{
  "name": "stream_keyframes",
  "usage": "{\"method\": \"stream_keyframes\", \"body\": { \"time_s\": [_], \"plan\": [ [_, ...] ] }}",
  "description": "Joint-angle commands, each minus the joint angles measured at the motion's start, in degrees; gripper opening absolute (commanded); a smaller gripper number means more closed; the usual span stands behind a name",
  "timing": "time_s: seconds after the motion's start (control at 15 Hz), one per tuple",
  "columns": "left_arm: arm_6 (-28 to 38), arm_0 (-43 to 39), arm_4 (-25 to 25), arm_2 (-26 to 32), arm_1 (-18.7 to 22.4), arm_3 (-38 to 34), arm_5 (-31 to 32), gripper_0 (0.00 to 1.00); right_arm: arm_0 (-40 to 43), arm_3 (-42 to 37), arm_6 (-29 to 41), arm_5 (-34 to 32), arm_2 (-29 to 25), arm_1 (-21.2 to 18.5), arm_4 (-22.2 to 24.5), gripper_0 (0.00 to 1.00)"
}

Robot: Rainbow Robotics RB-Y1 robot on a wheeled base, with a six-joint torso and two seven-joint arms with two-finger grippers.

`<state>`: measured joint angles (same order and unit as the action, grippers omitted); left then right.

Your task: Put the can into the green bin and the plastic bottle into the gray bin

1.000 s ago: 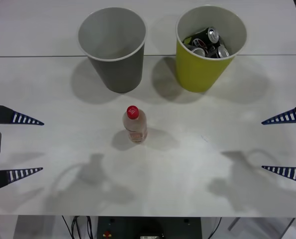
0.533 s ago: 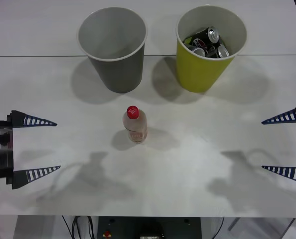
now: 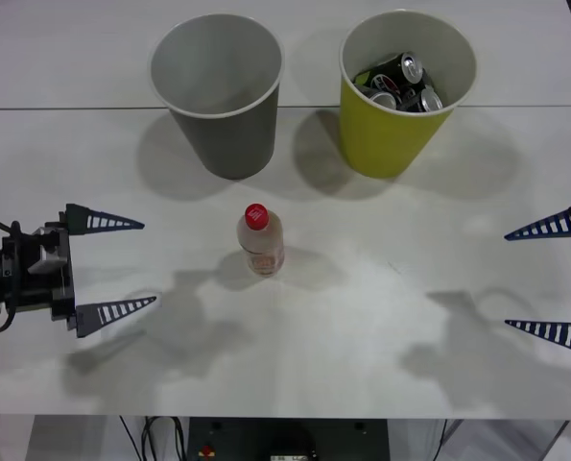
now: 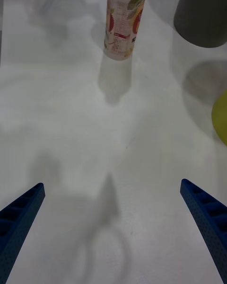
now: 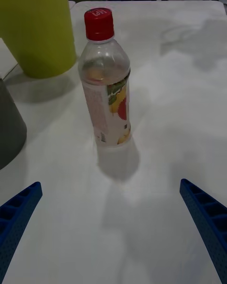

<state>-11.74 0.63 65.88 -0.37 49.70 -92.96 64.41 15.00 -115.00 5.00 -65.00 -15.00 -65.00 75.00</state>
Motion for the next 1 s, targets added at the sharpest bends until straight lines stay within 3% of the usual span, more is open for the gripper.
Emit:
{"method": "stream_keyframes", "body": {
  "time_s": [0.07, 0.33, 0.8, 1.0],
  "plan": [
    [-1.4, 1.0, 0.7, -0.2, -4.3, 2.2, 0.0, 1.0, 0.0, 0.0, 0.0, 0.0, 0.0, 0.0, 0.0, 1.0],
    [-6.5, 2.5, 2.2, -0.3, -8.9, 5.2, -0.1, 1.0, 0.0, 0.0, 0.0, 0.0, 0.0, 0.0, 0.0, 1.0],
    [-7.3, 4.1, 8.6, -0.4, -16.9, 5.7, -1.1, 1.0, 0.0, 0.0, 0.0, 0.0, 0.0, 0.0, 0.0, 1.0],
    [-7.8, 6.0, 8.7, -1.0, -19.5, 9.0, -1.1, 1.0, 0.0, 0.0, 0.0, 0.0, 0.0, 0.0, 0.0, 1.0]
  ]
}}
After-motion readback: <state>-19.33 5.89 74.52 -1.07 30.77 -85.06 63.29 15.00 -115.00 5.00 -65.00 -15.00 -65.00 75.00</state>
